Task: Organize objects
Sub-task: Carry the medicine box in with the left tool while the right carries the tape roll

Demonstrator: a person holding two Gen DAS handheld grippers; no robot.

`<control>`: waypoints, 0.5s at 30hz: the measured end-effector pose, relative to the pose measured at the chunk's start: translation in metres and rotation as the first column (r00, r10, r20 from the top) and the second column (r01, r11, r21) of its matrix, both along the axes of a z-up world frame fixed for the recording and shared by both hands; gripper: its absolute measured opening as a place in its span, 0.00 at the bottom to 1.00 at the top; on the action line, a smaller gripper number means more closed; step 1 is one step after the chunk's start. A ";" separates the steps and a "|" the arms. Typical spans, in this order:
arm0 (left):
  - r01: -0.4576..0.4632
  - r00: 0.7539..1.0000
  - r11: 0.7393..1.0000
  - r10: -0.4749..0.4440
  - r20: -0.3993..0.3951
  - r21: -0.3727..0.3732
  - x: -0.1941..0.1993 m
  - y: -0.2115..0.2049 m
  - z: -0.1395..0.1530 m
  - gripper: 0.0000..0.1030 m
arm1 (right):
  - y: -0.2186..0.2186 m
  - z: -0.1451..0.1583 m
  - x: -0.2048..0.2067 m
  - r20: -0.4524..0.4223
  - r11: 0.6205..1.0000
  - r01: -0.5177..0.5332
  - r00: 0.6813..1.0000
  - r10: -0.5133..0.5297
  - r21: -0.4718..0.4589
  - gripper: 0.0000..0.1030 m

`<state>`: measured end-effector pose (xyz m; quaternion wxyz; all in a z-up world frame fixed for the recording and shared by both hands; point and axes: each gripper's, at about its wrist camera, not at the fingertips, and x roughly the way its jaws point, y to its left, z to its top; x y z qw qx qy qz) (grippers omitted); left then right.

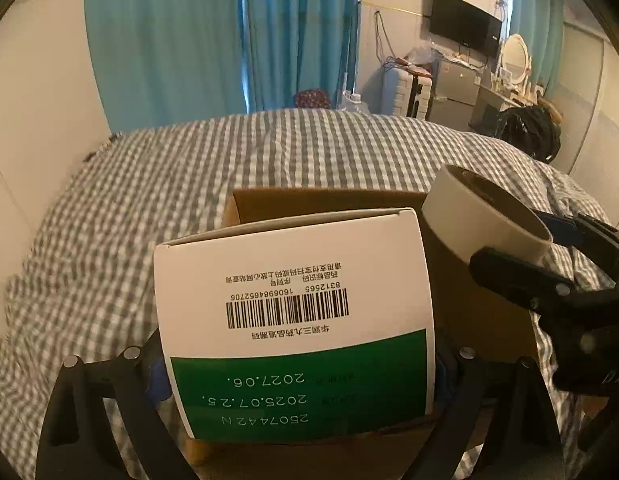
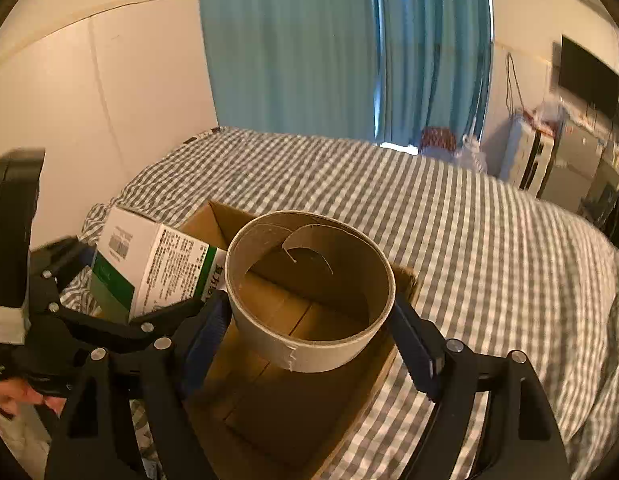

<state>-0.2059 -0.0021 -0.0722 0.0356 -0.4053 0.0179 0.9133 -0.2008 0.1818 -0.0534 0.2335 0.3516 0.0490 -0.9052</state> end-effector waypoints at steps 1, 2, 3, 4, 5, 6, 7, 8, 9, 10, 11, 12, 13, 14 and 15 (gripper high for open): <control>0.005 1.000 1.000 -0.005 -0.001 -0.002 0.002 0.001 0.002 0.93 | 0.003 -0.001 -0.002 0.009 1.000 0.007 1.000 -0.007 -0.005 0.78; 0.009 1.000 1.000 -0.009 0.000 -0.003 0.006 0.004 0.003 0.94 | 0.004 0.000 -0.003 0.014 1.000 0.006 1.000 -0.006 -0.006 0.79; 0.013 1.000 1.000 -0.013 0.001 -0.003 0.007 0.004 0.005 0.95 | 0.003 0.003 -0.001 0.012 1.000 0.005 1.000 -0.005 -0.008 0.79; 0.018 1.000 1.000 -0.018 0.004 -0.009 0.009 0.005 0.009 0.95 | 0.004 0.006 0.002 0.008 1.000 0.009 1.000 -0.009 -0.010 0.80; 0.017 1.000 1.000 -0.017 0.005 -0.016 0.011 0.005 0.012 0.96 | 0.003 0.010 0.005 0.003 1.000 0.008 1.000 -0.008 -0.015 0.81; 0.014 1.000 1.000 -0.014 0.004 -0.026 0.015 0.007 0.014 0.98 | 0.003 0.016 0.008 -0.005 1.000 0.011 1.000 -0.011 -0.019 0.89; 0.006 1.000 0.999 -0.006 -0.004 -0.041 0.019 0.008 0.021 1.00 | 0.006 0.019 0.009 -0.012 1.000 0.017 1.000 -0.017 -0.022 0.94; -0.001 1.000 0.999 0.001 -0.013 -0.051 0.022 0.010 0.026 1.00 | 0.009 0.027 0.014 -0.028 0.999 0.024 0.999 -0.024 -0.029 0.95; -0.009 1.000 0.998 0.007 -0.026 -0.059 0.028 0.010 0.032 1.00 | 0.010 0.033 0.018 -0.038 0.999 0.028 0.999 -0.029 -0.035 0.95; -0.012 0.999 0.998 0.009 -0.041 -0.063 0.035 0.011 0.040 1.00 | 0.014 0.041 0.021 -0.048 0.999 0.030 0.998 -0.032 -0.039 0.95; -0.013 0.999 0.998 0.010 -0.049 -0.064 0.038 0.011 0.047 1.00 | 0.016 0.049 0.027 -0.056 0.999 0.030 0.998 -0.033 -0.040 0.95; -0.017 0.998 0.998 0.014 -0.055 -0.065 0.043 0.011 0.053 1.00 | 0.020 0.057 0.032 -0.066 0.999 0.032 0.997 -0.035 -0.040 0.95; -0.029 0.998 0.998 0.025 -0.063 -0.063 0.050 0.010 0.061 1.00 | 0.024 0.064 0.036 -0.076 0.999 0.035 0.996 -0.038 -0.038 0.95; -0.038 0.997 0.998 0.034 -0.069 -0.055 0.056 0.008 0.068 1.00 | 0.027 0.071 0.043 -0.087 0.999 0.037 0.995 -0.039 -0.030 0.95; -0.044 0.996 0.998 0.041 -0.074 -0.046 0.062 0.007 0.073 1.00 | 0.031 0.081 0.050 -0.102 0.999 0.040 0.994 -0.042 -0.023 0.95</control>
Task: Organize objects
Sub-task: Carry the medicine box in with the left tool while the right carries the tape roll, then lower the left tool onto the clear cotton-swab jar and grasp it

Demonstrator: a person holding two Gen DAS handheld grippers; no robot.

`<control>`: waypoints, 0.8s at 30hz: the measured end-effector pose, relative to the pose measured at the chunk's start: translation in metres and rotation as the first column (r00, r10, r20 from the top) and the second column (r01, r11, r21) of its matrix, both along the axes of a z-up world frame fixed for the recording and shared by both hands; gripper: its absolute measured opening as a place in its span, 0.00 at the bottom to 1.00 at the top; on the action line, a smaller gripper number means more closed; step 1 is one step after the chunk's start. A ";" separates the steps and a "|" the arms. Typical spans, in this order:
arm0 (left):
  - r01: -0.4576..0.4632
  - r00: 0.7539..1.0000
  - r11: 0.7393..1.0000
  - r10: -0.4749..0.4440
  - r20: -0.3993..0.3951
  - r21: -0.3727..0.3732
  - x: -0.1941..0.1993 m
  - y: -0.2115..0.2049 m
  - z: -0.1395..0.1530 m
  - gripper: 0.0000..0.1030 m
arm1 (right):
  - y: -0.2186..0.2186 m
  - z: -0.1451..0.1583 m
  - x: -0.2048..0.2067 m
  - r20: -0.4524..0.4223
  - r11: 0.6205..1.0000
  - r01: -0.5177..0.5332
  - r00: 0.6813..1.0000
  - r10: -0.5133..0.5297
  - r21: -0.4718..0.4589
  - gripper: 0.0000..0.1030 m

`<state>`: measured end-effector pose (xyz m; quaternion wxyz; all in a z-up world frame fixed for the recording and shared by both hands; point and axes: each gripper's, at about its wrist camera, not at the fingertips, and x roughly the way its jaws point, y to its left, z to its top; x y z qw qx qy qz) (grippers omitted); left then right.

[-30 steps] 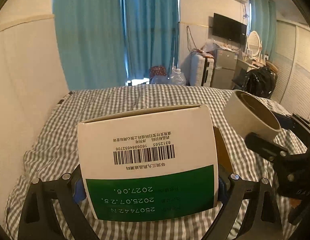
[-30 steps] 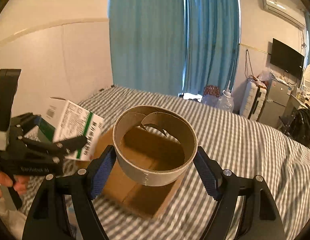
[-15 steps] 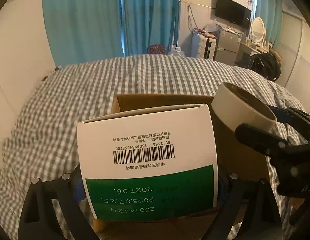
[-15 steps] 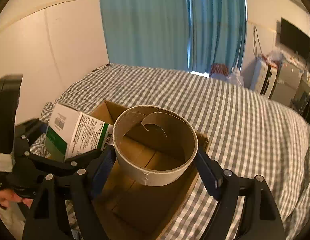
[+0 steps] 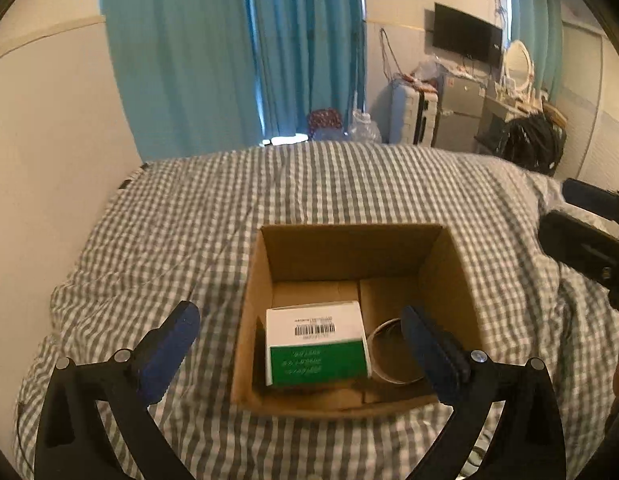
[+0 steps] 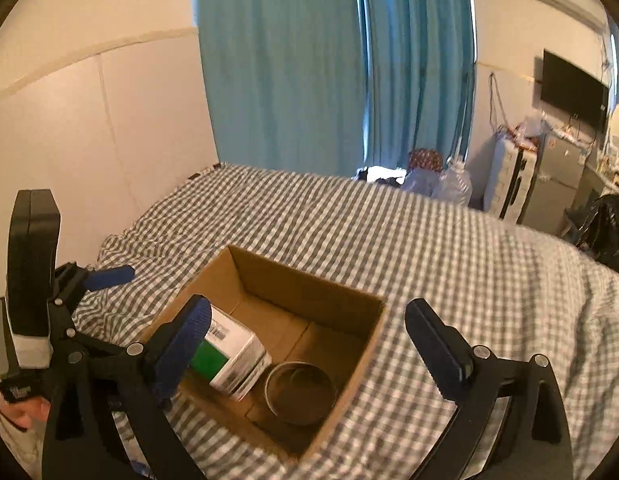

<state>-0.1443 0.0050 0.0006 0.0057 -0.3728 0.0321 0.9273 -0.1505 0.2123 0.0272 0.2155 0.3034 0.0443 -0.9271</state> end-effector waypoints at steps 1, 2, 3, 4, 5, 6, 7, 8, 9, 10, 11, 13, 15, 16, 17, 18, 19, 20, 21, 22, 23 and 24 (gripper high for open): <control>-0.007 1.000 1.000 0.007 -0.007 0.014 0.007 -0.002 0.006 1.00 | 0.002 0.007 0.008 -0.013 1.000 0.003 1.000 -0.003 0.004 0.95; -0.015 1.000 1.000 0.015 -0.013 0.028 0.017 -0.004 0.012 1.00 | 0.008 0.017 0.018 -0.030 1.000 0.006 1.000 -0.005 0.010 0.95; -0.022 1.000 0.999 0.022 -0.015 0.034 0.022 -0.006 0.015 1.00 | 0.011 0.023 0.026 -0.040 1.000 0.009 0.999 -0.008 0.016 0.95; -0.035 0.999 0.999 0.035 -0.016 0.035 0.029 -0.009 0.018 1.00 | 0.013 0.028 0.032 -0.048 1.000 0.010 0.999 -0.009 0.023 0.95; -0.051 0.999 0.998 0.052 -0.013 0.031 0.037 -0.010 0.019 1.00 | 0.017 0.036 0.044 -0.061 1.000 0.007 0.998 -0.005 0.030 0.95; -0.064 0.998 0.998 0.064 -0.011 0.027 0.046 -0.010 0.019 1.00 | 0.019 0.040 0.052 -0.067 0.999 0.004 0.998 -0.002 0.033 0.95; -0.079 0.997 0.997 0.080 -0.008 0.026 0.057 -0.012 0.018 1.00 | 0.022 0.044 0.058 -0.072 0.999 0.002 0.997 0.000 0.038 0.95; -0.090 0.996 0.996 0.090 -0.002 0.028 0.065 -0.014 0.016 1.00 | 0.025 0.047 0.068 -0.079 0.999 0.001 0.997 0.003 0.047 0.95; -0.101 0.995 0.994 0.101 0.007 0.030 0.071 -0.015 0.013 1.00 | 0.027 0.048 0.074 -0.082 0.999 -0.001 0.997 0.006 0.053 0.95; -0.114 0.993 0.993 0.114 0.021 0.033 0.078 -0.017 0.009 1.00 | 0.028 0.047 0.082 -0.083 0.998 -0.006 0.996 0.011 0.060 0.95; -0.128 0.991 0.991 0.127 0.033 0.035 0.087 -0.018 0.003 1.00 | 0.029 0.046 0.089 -0.081 0.998 -0.011 0.997 0.017 0.066 0.95; -0.153 0.987 0.987 0.151 0.050 0.041 0.102 -0.021 -0.010 1.00 | 0.033 0.037 0.105 -0.067 0.996 -0.026 0.997 0.031 0.080 0.95; -0.175 0.983 0.984 0.172 0.067 0.039 0.116 -0.023 -0.023 1.00 | 0.034 0.024 0.117 -0.044 0.995 -0.036 0.998 0.041 0.095 0.95; -0.192 0.979 0.981 0.189 0.082 0.030 0.124 -0.025 -0.033 1.00 | 0.035 0.015 0.121 -0.033 0.994 -0.036 0.999 0.040 0.102 0.95; -0.203 0.975 0.979 0.200 0.095 0.021 0.129 -0.026 -0.041 1.00 | 0.036 0.003 0.125 -0.013 0.993 -0.039 0.999 0.041 0.113 0.95; -0.212 0.972 0.977 0.210 0.109 0.010 0.134 -0.026 -0.050 1.00 | 0.037 -0.007 0.128 0.003 0.992 -0.040 0.999 0.039 0.122 0.95; -0.226 0.966 0.974 0.224 0.133 -0.002 0.140 -0.027 -0.062 1.00 | 0.038 -0.018 0.131 0.021 0.991 -0.038 0.999 0.036 0.128 0.95; -0.234 0.961 0.972 0.232 0.151 -0.004 0.144 -0.028 -0.071 1.00 | 0.040 -0.029 0.134 0.040 0.990 -0.037 0.999 0.032 0.135 0.95; -0.240 0.956 0.971 0.236 0.172 0.000 0.147 -0.030 -0.082 1.00 | 0.041 -0.040 0.135 0.062 0.989 -0.032 0.998 0.023 0.145 0.95; -0.247 0.951 0.969 0.241 0.192 0.005 0.151 -0.030 -0.091 1.00 | 0.042 -0.054 0.137 0.086 0.988 -0.029 0.996 0.016 0.153 0.95; -0.256 0.944 0.967 0.247 0.217 0.014 0.154 -0.031 -0.101 1.00 | 0.044 -0.069 0.138 0.117 0.987 -0.031 0.993 0.013 0.159 0.95; -0.265 0.938 0.964 0.251 0.241 0.027 0.156 -0.032 -0.112 1.00 | 0.045 -0.079 0.138 0.137 0.986 -0.031 0.991 0.009 0.161 0.95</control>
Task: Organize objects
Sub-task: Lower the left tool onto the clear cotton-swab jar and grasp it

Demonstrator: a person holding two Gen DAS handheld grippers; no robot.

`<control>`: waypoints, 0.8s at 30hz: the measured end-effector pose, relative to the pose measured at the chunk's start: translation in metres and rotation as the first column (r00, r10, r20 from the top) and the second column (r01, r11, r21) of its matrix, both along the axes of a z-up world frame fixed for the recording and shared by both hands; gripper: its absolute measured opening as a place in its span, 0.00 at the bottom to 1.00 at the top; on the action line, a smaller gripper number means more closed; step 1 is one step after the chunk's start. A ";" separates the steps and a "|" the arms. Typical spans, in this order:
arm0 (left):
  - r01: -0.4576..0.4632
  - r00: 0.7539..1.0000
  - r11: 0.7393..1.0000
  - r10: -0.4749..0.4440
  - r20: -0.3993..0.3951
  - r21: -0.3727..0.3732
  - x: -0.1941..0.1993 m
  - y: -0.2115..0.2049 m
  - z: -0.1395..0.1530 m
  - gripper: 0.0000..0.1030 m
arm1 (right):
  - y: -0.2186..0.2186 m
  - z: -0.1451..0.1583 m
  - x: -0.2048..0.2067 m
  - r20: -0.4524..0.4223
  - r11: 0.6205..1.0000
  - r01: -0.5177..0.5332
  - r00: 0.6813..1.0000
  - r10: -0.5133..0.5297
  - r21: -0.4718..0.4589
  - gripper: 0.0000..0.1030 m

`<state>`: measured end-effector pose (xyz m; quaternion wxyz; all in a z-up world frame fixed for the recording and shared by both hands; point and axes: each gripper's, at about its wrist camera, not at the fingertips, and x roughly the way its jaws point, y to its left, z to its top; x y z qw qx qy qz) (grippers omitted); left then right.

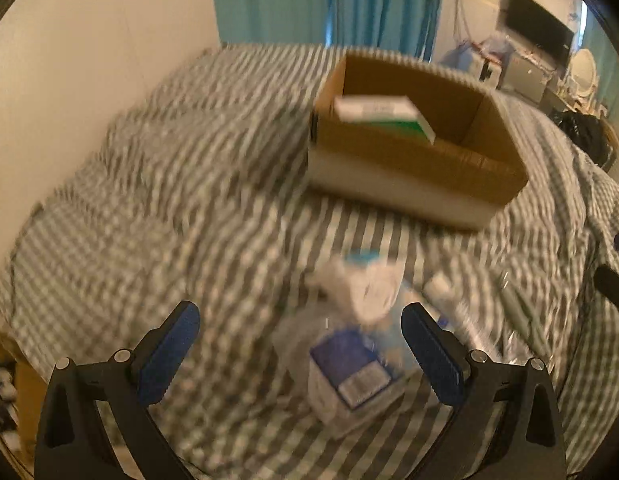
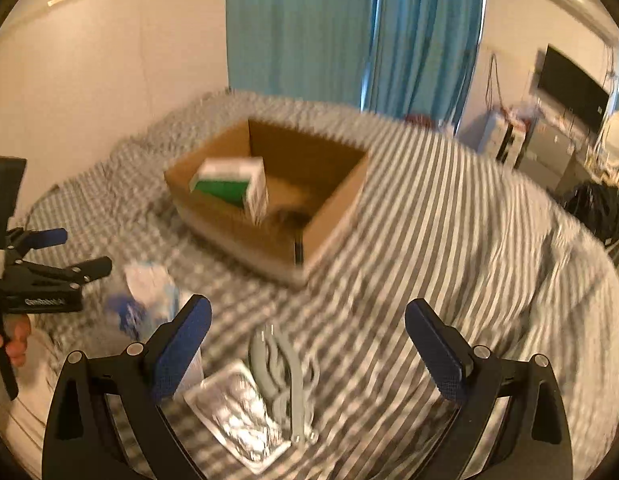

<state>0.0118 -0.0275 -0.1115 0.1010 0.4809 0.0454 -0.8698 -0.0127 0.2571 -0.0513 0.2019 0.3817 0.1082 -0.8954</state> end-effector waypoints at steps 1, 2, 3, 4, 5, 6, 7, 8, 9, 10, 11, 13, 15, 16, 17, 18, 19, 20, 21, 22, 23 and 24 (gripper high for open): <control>-0.008 1.000 1.000 0.008 0.013 0.013 0.001 0.000 -0.008 1.00 | 0.002 -0.010 -0.001 0.020 1.000 0.002 1.000 -0.003 0.003 0.95; -0.014 1.000 1.000 0.013 0.024 0.020 0.003 0.000 -0.013 1.00 | 0.003 -0.020 -0.002 0.043 1.000 0.004 0.999 -0.004 0.008 0.95; -0.020 0.999 1.000 0.019 0.041 0.022 0.003 0.001 -0.022 1.00 | 0.003 -0.031 -0.003 0.068 1.000 0.007 0.998 -0.008 0.019 0.95; -0.018 0.999 1.000 0.017 0.050 0.023 0.002 0.003 -0.026 1.00 | 0.003 -0.041 -0.005 0.088 0.999 0.010 0.996 -0.013 0.030 0.95; -0.011 0.998 1.000 0.009 0.060 0.025 0.001 0.006 -0.032 1.00 | 0.003 -0.051 -0.007 0.104 0.999 0.010 0.994 -0.014 0.038 0.95; -0.003 0.998 1.000 0.001 0.059 0.030 0.003 0.008 -0.036 1.00 | 0.003 -0.058 -0.009 0.121 0.999 0.009 0.993 -0.014 0.042 0.95; 0.005 0.998 1.000 -0.007 0.057 0.028 0.003 0.012 -0.038 1.00 | 0.002 -0.065 -0.011 0.133 0.999 0.008 0.991 -0.013 0.043 0.95; 0.013 0.998 1.000 -0.014 0.057 0.023 0.003 0.014 -0.041 1.00 | 0.001 -0.072 -0.013 0.153 0.999 0.006 0.988 -0.013 0.046 0.95; 0.024 0.998 1.000 -0.025 0.059 0.015 0.001 0.017 -0.042 0.99 | -0.001 -0.080 -0.016 0.173 0.999 0.002 0.985 -0.011 0.050 0.94; 0.042 0.997 0.999 -0.043 0.058 0.008 0.000 0.020 -0.044 0.97 | -0.003 -0.087 -0.018 0.187 0.999 0.000 0.982 -0.010 0.053 0.93; 0.058 0.997 0.998 -0.058 0.057 0.007 -0.001 0.022 -0.045 0.96 | -0.005 -0.094 -0.021 0.205 0.998 -0.004 0.979 -0.008 0.056 0.92; 0.083 0.995 0.996 -0.084 0.054 0.013 -0.002 0.025 -0.048 0.93 | -0.008 -0.104 -0.023 0.227 0.998 -0.016 0.974 0.003 0.057 0.90; 0.093 0.994 0.995 -0.094 0.055 0.036 -0.004 0.023 -0.051 0.92 | -0.010 -0.113 -0.026 0.248 0.998 -0.020 0.969 0.006 0.054 0.90; 0.095 0.994 0.994 -0.097 0.055 0.048 -0.004 0.021 -0.053 0.92 | -0.010 -0.117 -0.028 0.257 0.999 -0.017 0.966 0.003 0.050 0.89; 0.096 0.994 0.994 -0.099 0.054 0.056 -0.004 0.020 -0.053 0.92 | -0.009 -0.123 -0.032 0.275 0.999 -0.009 0.961 -0.003 0.045 0.89; 0.098 0.993 0.993 -0.101 0.052 0.060 -0.003 0.020 -0.054 0.92 | -0.008 -0.125 -0.035 0.291 0.999 -0.002 0.957 -0.008 0.037 0.89; 0.099 0.993 0.993 -0.103 0.051 0.062 -0.003 0.019 -0.054 0.92 | -0.007 -0.128 -0.038 0.310 1.000 0.006 0.951 -0.013 0.022 0.89; 0.103 0.993 0.993 -0.106 0.051 0.060 -0.002 0.019 -0.054 0.92 | -0.005 -0.132 -0.041 0.329 1.000 0.017 0.944 -0.019 0.007 0.89; 0.107 0.993 0.993 -0.110 0.051 0.057 -0.002 0.020 -0.054 0.91 | -0.005 -0.135 -0.042 0.340 1.000 0.019 0.940 -0.019 0.003 0.89; 0.113 0.992 0.992 -0.116 0.051 0.054 -0.001 0.021 -0.054 0.91 | -0.006 -0.136 -0.042 0.339 1.000 0.017 0.941 -0.018 0.007 0.87; 0.119 0.991 0.991 -0.122 0.049 0.053 0.000 0.021 -0.054 0.91 | -0.008 -0.135 -0.041 0.331 1.000 0.010 0.943 -0.013 0.011 0.85; 0.130 0.990 0.990 -0.132 0.047 0.054 0.002 0.021 -0.054 0.91 | -0.009 -0.134 -0.040 0.326 1.000 0.002 0.946 -0.006 0.011 0.76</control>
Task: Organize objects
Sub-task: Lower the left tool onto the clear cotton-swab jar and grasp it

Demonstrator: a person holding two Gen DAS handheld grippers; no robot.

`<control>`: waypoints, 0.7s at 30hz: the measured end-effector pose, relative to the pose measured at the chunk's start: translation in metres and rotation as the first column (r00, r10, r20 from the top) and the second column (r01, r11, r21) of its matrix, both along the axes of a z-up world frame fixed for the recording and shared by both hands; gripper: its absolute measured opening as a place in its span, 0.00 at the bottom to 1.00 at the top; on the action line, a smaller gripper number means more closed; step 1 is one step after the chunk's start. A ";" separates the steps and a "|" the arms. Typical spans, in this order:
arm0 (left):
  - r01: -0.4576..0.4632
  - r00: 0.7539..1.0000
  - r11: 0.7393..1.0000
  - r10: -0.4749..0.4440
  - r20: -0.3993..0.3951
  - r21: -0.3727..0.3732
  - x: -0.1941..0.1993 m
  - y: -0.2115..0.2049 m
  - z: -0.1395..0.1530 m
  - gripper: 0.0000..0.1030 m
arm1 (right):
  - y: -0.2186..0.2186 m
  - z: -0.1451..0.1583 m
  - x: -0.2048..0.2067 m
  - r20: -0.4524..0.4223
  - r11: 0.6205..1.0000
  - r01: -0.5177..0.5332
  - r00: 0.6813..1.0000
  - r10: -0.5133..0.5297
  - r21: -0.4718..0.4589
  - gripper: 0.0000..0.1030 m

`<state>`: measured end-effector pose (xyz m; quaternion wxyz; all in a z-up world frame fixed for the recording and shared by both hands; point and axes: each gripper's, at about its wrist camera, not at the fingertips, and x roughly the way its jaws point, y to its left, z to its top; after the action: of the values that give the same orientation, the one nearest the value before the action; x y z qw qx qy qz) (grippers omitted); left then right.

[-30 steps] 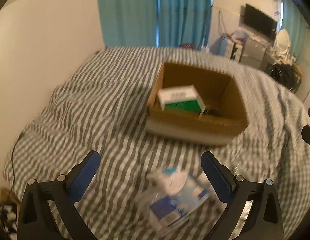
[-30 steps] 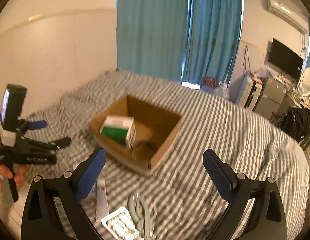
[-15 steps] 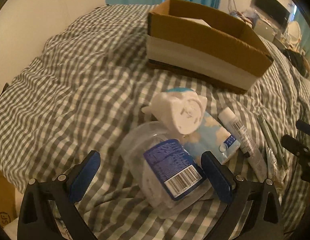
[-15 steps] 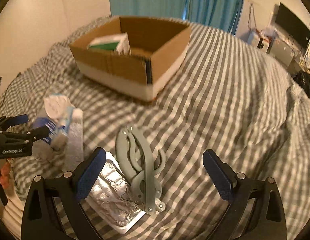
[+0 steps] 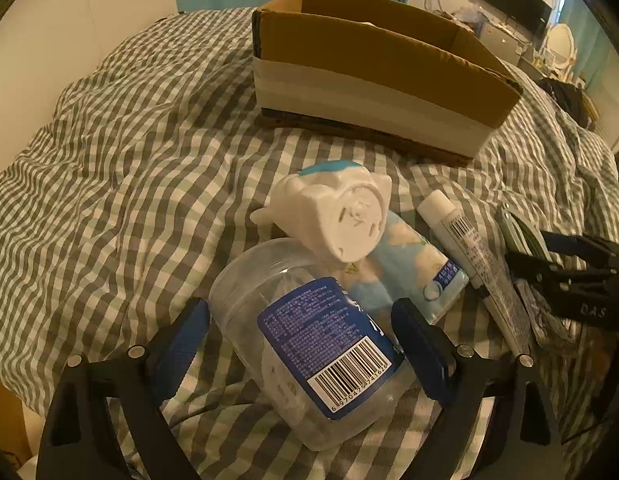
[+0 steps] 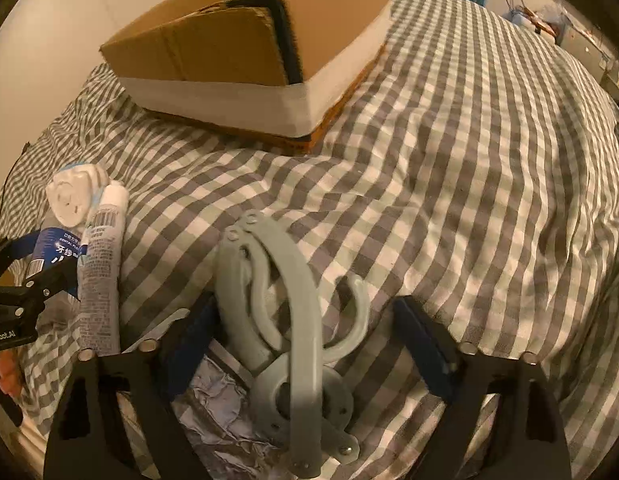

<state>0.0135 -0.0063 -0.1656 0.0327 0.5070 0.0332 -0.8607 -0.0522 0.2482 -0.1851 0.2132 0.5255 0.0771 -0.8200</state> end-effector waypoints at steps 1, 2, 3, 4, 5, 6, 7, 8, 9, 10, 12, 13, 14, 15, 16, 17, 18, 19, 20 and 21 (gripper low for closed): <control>0.006 1.000 1.000 -0.006 -0.002 0.004 0.001 0.000 0.000 0.90 | -0.001 0.001 0.001 -0.006 1.000 -0.008 1.000 0.008 -0.002 0.69; 0.006 1.000 1.000 -0.006 -0.002 0.011 0.003 -0.001 0.000 0.90 | -0.003 0.003 0.003 -0.015 1.000 -0.011 1.000 0.011 0.003 0.69; 0.005 1.000 1.000 -0.005 -0.003 0.020 0.004 -0.003 0.000 0.90 | -0.003 0.004 0.004 -0.020 1.000 -0.010 1.000 0.010 0.006 0.69; 0.003 1.000 1.000 -0.003 -0.004 0.028 0.006 -0.004 0.001 0.89 | -0.004 0.003 0.004 -0.022 1.000 -0.008 1.000 0.008 0.007 0.68; -0.005 1.000 0.999 0.005 -0.010 0.038 0.009 -0.006 0.002 0.89 | -0.005 0.004 0.004 -0.025 1.000 -0.004 1.000 0.004 0.007 0.68; -0.012 1.000 0.999 0.013 -0.012 0.047 0.012 -0.008 0.003 0.89 | -0.005 0.005 0.006 -0.032 1.000 0.001 0.999 -0.001 0.004 0.68; -0.018 1.000 0.998 0.018 -0.011 0.058 0.015 -0.009 0.005 0.86 | -0.004 0.007 0.007 -0.041 1.000 0.007 0.999 -0.007 0.004 0.68; -0.019 1.000 0.997 0.020 -0.013 0.069 0.017 -0.009 0.007 0.83 | -0.004 0.009 0.009 -0.051 1.000 0.011 0.999 -0.011 0.005 0.68; -0.020 1.000 0.996 0.021 -0.011 0.092 0.019 -0.010 0.009 0.79 | -0.004 0.012 0.010 -0.063 1.000 0.013 0.998 -0.013 0.006 0.68; -0.022 1.000 0.994 0.023 -0.009 0.102 0.020 -0.011 0.011 0.78 | -0.004 0.015 0.012 -0.074 1.000 0.015 0.997 -0.014 0.006 0.68; -0.023 1.000 0.994 0.024 -0.009 0.106 0.022 -0.011 0.014 0.76 | -0.004 0.024 0.015 -0.095 1.000 0.011 0.995 -0.011 0.007 0.68; -0.025 1.000 0.994 0.026 -0.009 0.110 0.023 -0.011 0.015 0.75 | -0.003 0.028 0.017 -0.104 1.000 0.011 0.994 -0.010 0.004 0.68; -0.026 1.000 0.993 0.028 -0.010 0.114 0.025 -0.011 0.017 0.70 | -0.003 0.033 0.019 -0.114 1.000 0.010 0.993 -0.010 0.002 0.68; -0.026 1.000 0.992 0.028 -0.013 0.122 0.026 -0.012 0.019 0.69 | -0.003 0.039 0.021 -0.125 1.000 0.006 0.992 -0.006 0.000 0.68; -0.025 0.999 0.992 0.027 -0.016 0.122 0.028 -0.011 0.022 0.69 | -0.004 0.042 0.023 -0.135 1.000 0.005 0.991 -0.005 -0.001 0.68; -0.024 0.999 0.993 0.026 -0.022 0.118 0.029 -0.010 0.025 0.68 | -0.004 0.047 0.025 -0.148 1.000 0.004 0.989 -0.004 -0.001 0.68; -0.022 0.999 0.993 0.025 -0.026 0.116 0.031 -0.010 0.027 0.68 | -0.005 0.053 0.027 -0.160 1.000 0.001 0.987 -0.001 -0.001 0.68; -0.023 0.999 0.993 0.027 -0.032 0.115 0.032 -0.010 0.030 0.67 | -0.005 0.056 0.029 -0.169 1.000 -0.001 0.986 0.001 -0.002 0.68; -0.026 0.999 0.993 0.030 -0.035 0.118 0.034 -0.010 0.032 0.67 | -0.006 0.061 0.031 -0.183 1.000 -0.003 0.983 0.003 0.000 0.68; -0.030 0.999 0.992 0.035 -0.042 0.120 0.035 -0.012 0.034 0.66 | -0.009 0.063 0.032 -0.191 1.000 -0.005 0.982 0.005 0.002 0.67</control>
<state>0.0481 -0.0181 -0.1313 0.0156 0.4886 0.0935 -0.8673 -0.0204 0.2389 -0.1221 0.2063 0.4444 0.0992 -0.8661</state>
